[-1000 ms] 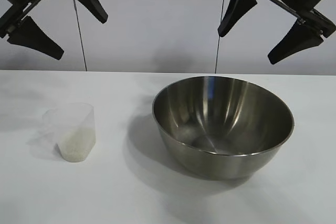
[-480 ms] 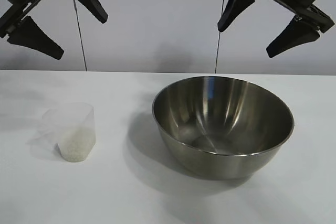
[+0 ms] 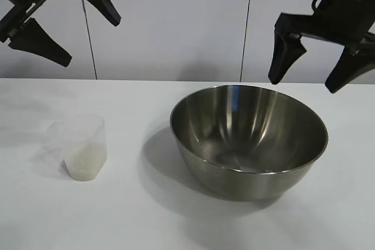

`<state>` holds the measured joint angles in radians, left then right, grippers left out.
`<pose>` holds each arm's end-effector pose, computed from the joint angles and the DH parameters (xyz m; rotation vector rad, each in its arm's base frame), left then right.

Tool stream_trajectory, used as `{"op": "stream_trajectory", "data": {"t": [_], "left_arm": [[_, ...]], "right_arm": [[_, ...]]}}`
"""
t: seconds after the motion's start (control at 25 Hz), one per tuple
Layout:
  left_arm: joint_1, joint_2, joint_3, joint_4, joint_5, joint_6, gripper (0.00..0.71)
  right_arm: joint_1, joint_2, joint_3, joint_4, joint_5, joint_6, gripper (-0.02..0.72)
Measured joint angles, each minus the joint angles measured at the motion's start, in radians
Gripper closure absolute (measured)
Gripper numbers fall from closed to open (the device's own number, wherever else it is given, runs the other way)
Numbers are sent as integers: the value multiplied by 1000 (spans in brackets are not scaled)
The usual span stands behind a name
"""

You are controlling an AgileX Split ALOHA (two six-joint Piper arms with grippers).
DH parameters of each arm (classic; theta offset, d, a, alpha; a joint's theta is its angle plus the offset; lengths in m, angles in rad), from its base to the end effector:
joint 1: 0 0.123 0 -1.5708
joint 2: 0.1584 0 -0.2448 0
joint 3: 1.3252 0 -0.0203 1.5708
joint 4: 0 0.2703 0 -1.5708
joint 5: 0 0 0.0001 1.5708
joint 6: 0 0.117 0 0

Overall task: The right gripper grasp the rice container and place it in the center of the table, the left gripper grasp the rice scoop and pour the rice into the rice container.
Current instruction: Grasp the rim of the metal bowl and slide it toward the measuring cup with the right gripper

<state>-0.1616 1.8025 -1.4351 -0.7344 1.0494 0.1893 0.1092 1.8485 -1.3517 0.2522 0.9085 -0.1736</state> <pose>0.3775 -0.1305 0.2057 0.0697 2.7423 -0.9630 0.3849 0.0654 0.1452 -0.2184 2.8598 0.3026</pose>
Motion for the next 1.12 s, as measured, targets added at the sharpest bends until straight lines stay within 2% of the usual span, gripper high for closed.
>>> {"op": "stream_trajectory", "data": {"t": [0.28,0.44,1.0,1.12], "left_arm": [[0,0,0,0,1,0,25],[0,0,0,0,1,0,25],[0,0,0,0,1,0,25],[0,0,0,0,1,0,25]], "right_arm": [[30,76,1,5,-117,37,10],[44,110,1,1,-148,46,10],[47,199,1,-10,-156,46,12],[47,200,1,-13,-149,46,74]]}}
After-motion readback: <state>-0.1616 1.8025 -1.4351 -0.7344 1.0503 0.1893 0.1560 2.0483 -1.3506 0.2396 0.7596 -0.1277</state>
